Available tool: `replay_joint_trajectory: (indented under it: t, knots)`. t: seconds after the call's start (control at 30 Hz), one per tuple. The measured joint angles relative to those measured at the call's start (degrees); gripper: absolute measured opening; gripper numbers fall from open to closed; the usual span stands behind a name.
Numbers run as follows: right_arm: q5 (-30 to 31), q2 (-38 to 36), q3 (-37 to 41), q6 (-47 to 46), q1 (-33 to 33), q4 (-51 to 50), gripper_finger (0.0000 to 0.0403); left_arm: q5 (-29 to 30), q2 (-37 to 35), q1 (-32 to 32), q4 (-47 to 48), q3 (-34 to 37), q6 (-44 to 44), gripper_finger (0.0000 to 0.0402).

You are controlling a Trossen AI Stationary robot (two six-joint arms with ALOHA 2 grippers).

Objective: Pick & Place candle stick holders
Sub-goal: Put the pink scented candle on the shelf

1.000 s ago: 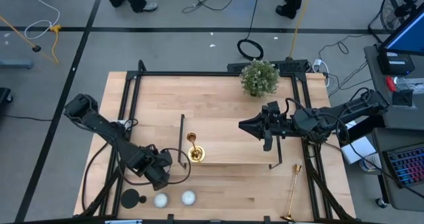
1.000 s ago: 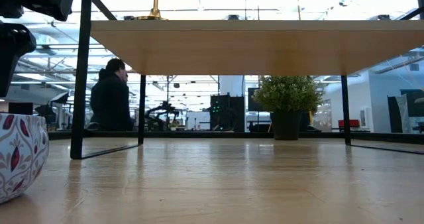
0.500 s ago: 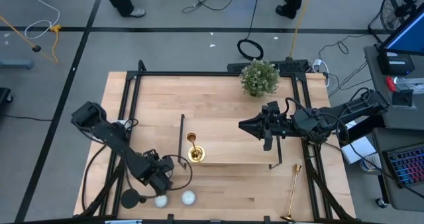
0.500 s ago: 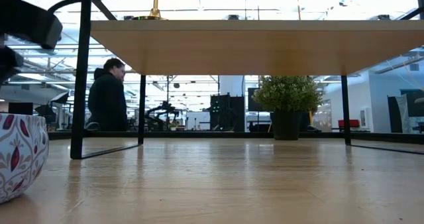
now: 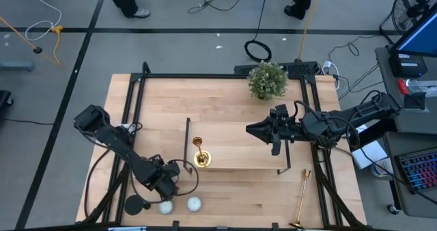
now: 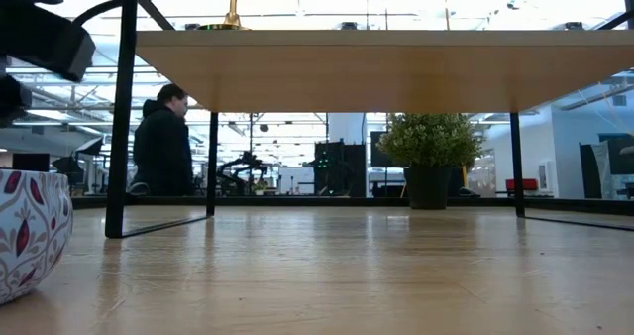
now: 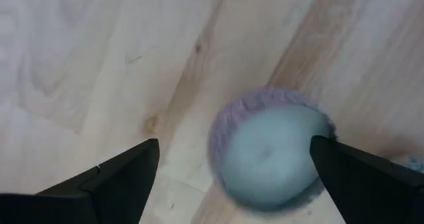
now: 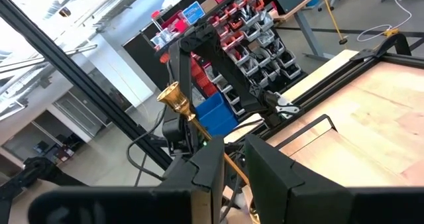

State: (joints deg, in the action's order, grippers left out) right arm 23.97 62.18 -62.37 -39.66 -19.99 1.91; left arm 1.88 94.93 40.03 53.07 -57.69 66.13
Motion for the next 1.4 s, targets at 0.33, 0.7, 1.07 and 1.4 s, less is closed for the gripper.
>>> replay_joint_trajectory:
  t: [0.33, 0.7, 1.07, 1.4]
  knots:
    - [0.0, 0.01, 0.0, 0.0, 0.0, 0.0, 0.0061, 2.17, -7.17, -1.06, 3.25, 0.0, 1.12, 0.0397]
    - [0.02, 0.0, 0.0, -0.02, 0.02, -0.02, 0.0061, 3.95, -7.8, -1.44, -0.87, 0.0, 3.46, 0.0397]
    - [0.02, 0.0, 0.0, -0.19, 0.02, 0.0, 0.0061, 4.19, -7.82, -0.23, -0.86, 0.0, 5.7, 0.0397]
    - [0.02, 0.0, 0.0, -0.17, 0.02, 0.0, 0.0061, 4.19, -6.78, 0.79, -0.62, 0.0, 7.44, 0.0397]
